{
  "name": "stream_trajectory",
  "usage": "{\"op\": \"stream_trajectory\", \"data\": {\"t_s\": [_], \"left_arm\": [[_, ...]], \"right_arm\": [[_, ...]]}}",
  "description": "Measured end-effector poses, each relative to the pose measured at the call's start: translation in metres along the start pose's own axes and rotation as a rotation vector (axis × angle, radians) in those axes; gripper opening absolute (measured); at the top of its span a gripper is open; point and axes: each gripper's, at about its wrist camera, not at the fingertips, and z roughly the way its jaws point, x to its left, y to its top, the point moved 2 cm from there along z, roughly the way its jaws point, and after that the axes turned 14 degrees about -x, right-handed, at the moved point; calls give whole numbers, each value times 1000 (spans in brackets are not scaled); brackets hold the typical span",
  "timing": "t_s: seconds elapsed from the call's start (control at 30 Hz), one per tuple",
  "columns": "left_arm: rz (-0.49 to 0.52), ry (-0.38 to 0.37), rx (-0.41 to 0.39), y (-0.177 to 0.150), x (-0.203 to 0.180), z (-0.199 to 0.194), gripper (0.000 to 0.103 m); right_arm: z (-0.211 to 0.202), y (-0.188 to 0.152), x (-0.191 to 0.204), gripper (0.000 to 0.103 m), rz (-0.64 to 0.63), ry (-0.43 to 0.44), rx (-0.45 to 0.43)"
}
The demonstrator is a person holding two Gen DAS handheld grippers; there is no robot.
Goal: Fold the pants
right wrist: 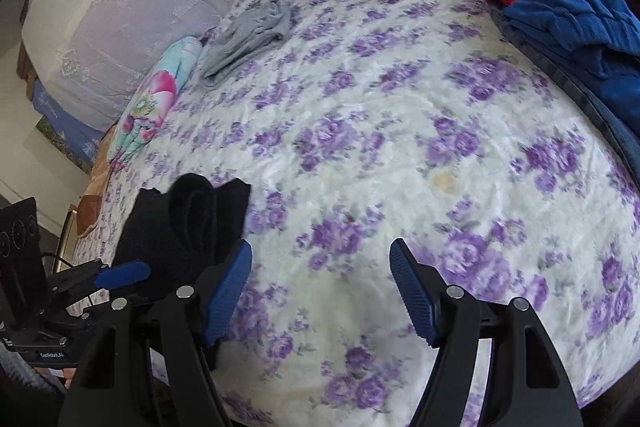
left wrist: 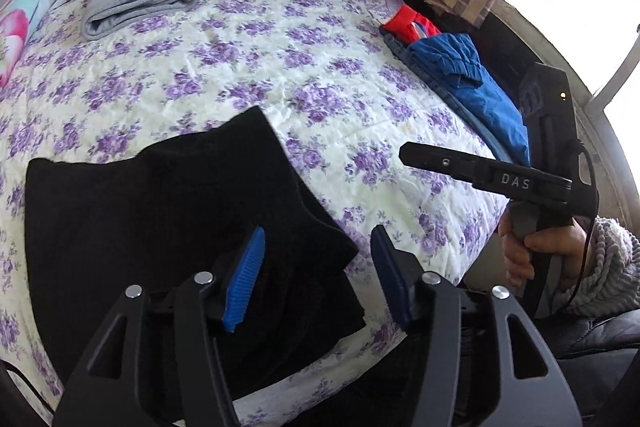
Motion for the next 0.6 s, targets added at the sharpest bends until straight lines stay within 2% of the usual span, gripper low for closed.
{"op": "stream_trajectory", "data": {"t_s": [0.07, 0.13, 0.2, 0.3, 0.4, 0.47, 0.5, 0.53, 0.6], "left_arm": [[-62, 47, -11, 0, 19, -9, 59], [-124, 86, -5, -4, 38, -15, 59], [-170, 119, 15, -12, 53, -17, 59], [-169, 127, 67, -24, 60, -14, 59], [-160, 114, 142, -36, 60, -2, 59], [-144, 99, 184, -42, 58, 5, 62], [-135, 97, 194, -43, 57, 6, 63], [-126, 95, 200, -44, 57, 7, 63], [-117, 85, 201, -45, 56, 6, 64]], "right_arm": [[8, 7, 25, 71, -17, 108, 8], [21, 11, 50, 63, -40, 199, 40], [39, 11, 70, 56, -59, 247, 80], [66, 9, 83, 41, -55, 264, 138], [84, 7, 89, 36, -20, 281, 179], [87, 8, 93, 24, -36, 284, 185], [85, 9, 94, 14, -47, 286, 185], [83, 10, 92, 10, -58, 280, 187], [81, 7, 84, 9, -78, 236, 207]]}}
